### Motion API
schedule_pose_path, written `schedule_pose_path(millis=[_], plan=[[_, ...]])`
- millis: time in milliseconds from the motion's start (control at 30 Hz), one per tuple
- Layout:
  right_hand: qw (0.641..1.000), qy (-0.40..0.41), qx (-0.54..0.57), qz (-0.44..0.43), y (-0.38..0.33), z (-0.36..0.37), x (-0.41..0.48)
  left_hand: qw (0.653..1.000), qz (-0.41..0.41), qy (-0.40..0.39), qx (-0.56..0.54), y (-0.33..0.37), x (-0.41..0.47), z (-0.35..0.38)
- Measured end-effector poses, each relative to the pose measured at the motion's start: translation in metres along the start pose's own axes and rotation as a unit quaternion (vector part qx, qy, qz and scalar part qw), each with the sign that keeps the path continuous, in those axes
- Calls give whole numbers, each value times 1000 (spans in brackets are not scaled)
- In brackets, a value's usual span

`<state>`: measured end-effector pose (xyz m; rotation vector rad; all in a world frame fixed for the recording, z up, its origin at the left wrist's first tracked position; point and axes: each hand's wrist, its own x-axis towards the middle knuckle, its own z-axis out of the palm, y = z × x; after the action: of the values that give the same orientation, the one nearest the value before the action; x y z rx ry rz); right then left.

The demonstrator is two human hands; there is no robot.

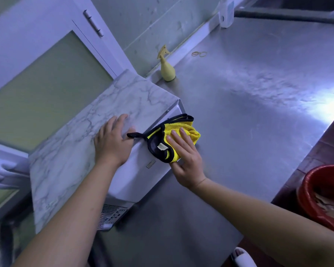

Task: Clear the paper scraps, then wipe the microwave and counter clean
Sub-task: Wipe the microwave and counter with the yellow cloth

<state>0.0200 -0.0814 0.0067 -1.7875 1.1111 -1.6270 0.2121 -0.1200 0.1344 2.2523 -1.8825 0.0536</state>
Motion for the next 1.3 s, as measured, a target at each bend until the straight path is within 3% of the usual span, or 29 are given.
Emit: schedule_pose_path(millis=[267,367,467,533,700,767,900,1033,1300], plan=[[995,28,35,85,-2,15,-26,1000,2,1,2,-2,1,0],[976,-11,83,199,-3,9,-48,1000,-11,-2,-7,1,1,-1],[906,-69,118,401,-3,-6,-70,1000,-15,-2,-10,0,2,0],[854,-78,159,490,5,-20,-86,1000,-13,-2,-14,-1,2,1],[742,4,236,627,33,-57,-93,1000,-10,4,-19,-4,4,3],[741,53,254,619,46,-65,-67,1000,-11,7,-22,-4,4,4],[815,92,221,527,52,-56,-1,1000,-6,10,-22,-4,4,4],[826,106,241,499,43,-5,27,1000,-4,18,-20,-4,4,4],[731,280,277,557,26,51,6,1000,-5,13,-18,-3,4,3]])
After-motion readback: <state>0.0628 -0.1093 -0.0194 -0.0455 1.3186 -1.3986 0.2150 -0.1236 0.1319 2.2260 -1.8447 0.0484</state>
